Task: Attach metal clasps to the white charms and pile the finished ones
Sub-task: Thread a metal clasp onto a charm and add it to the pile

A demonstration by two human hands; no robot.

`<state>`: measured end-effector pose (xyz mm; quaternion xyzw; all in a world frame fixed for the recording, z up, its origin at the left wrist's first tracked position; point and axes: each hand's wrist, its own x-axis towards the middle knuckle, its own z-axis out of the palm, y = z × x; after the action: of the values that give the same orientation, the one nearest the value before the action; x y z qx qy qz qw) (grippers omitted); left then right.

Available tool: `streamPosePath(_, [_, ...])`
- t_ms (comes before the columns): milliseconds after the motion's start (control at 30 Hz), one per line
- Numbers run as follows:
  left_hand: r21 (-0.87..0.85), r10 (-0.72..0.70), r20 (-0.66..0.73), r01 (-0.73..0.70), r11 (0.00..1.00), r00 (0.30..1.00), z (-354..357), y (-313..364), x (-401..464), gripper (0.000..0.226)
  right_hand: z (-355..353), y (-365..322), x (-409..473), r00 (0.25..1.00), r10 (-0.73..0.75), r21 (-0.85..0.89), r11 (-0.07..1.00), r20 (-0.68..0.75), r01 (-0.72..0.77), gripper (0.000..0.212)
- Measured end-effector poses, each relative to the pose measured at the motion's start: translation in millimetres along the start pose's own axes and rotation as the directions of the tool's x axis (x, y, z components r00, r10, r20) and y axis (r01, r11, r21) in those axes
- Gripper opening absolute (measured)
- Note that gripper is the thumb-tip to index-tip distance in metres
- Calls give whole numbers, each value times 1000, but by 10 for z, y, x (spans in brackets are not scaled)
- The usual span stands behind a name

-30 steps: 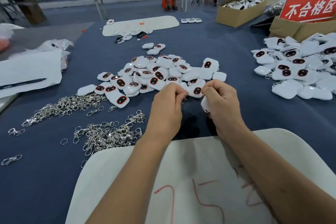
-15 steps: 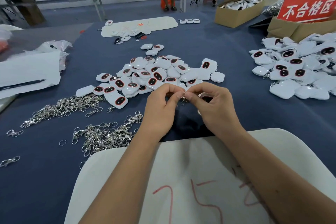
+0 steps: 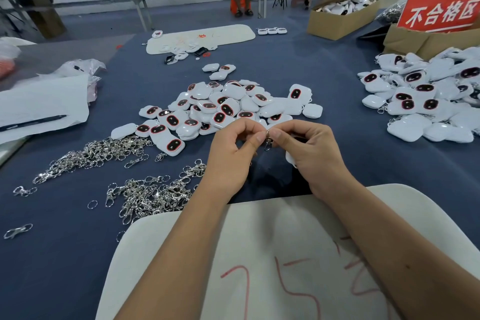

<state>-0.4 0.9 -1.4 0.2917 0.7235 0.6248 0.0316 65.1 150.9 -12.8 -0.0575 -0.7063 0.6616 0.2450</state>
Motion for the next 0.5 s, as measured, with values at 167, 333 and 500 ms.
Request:
streamPosePath(167, [-20,-21,-16,21,1000,1000,2,-18,3,12,8,-5,-2,1000,8,3,1000,-5,-8,11])
streamPosePath(333, [-54,-29,-21,28,998,999,8,-28,9,14,4,-14,-8,1000,-1,3,1000,-6,1,13])
streamPosePath(500, [-100,-33,-22,30,995,999,26,-21,1,16,9,-9,-7,1000,10,4,1000,-20,-10,11])
